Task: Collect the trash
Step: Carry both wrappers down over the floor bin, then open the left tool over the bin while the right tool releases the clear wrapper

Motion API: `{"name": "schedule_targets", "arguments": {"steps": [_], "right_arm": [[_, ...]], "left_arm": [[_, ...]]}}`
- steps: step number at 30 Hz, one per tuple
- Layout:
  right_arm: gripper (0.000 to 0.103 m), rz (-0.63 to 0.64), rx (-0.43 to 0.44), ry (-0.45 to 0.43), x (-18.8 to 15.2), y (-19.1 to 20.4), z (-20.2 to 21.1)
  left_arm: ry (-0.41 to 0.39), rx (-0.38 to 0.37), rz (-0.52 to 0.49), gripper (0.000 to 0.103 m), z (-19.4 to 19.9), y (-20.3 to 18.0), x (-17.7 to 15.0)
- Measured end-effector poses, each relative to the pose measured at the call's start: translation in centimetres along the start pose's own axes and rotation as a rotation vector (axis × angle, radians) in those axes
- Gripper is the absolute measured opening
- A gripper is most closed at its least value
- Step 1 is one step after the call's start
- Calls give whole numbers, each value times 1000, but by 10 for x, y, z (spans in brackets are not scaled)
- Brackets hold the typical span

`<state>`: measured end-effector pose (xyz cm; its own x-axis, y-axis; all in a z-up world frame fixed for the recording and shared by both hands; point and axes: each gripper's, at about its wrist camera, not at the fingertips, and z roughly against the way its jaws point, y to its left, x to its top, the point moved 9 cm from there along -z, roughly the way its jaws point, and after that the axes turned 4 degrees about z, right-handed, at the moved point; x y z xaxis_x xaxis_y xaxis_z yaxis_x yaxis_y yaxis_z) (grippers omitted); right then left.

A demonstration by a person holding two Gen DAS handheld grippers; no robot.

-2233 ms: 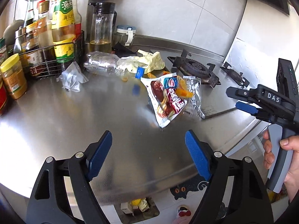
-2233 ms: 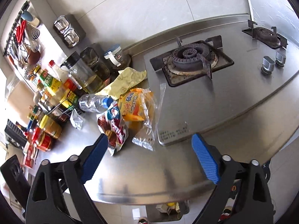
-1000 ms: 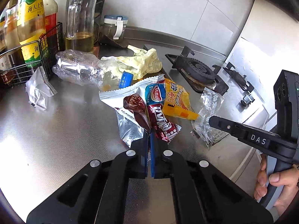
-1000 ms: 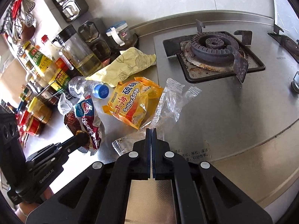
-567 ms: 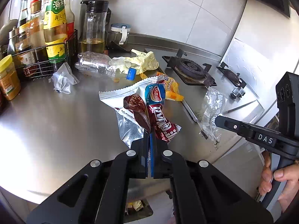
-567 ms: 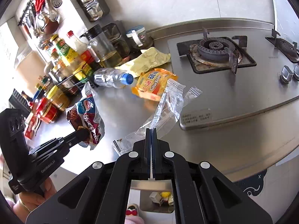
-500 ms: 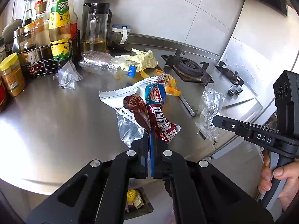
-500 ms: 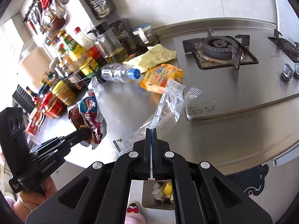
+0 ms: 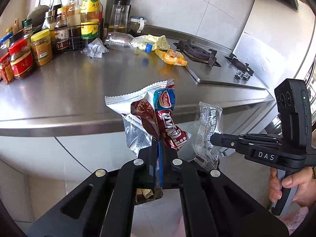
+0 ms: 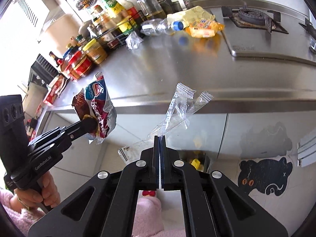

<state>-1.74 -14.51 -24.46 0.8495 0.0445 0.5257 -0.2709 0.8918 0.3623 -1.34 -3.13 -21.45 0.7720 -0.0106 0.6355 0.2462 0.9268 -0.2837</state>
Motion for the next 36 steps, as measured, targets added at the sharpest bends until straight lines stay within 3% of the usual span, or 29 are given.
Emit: {"name": "schedule_targets", "arguments": {"steps": [5, 12, 21, 25, 36], "right_arm": [[3, -16, -14, 94, -37, -5, -31], [3, -80, -94, 240, -84, -38, -104], [3, -259, -135, 313, -130, -79, -196], [3, -274, -139, 340, -141, -89, -234], [3, -304, -164, 429, -163, -115, -306]], "left_arm": [[107, 16, 38, 0, -19, 13, -49], [292, 58, 112, 0, -86, 48, -117], [416, 79, 224, 0, -184, 91, -187], [478, 54, 220, 0, -217, 97, -216], [538, 64, 264, 1, -274, 129, -254]]}}
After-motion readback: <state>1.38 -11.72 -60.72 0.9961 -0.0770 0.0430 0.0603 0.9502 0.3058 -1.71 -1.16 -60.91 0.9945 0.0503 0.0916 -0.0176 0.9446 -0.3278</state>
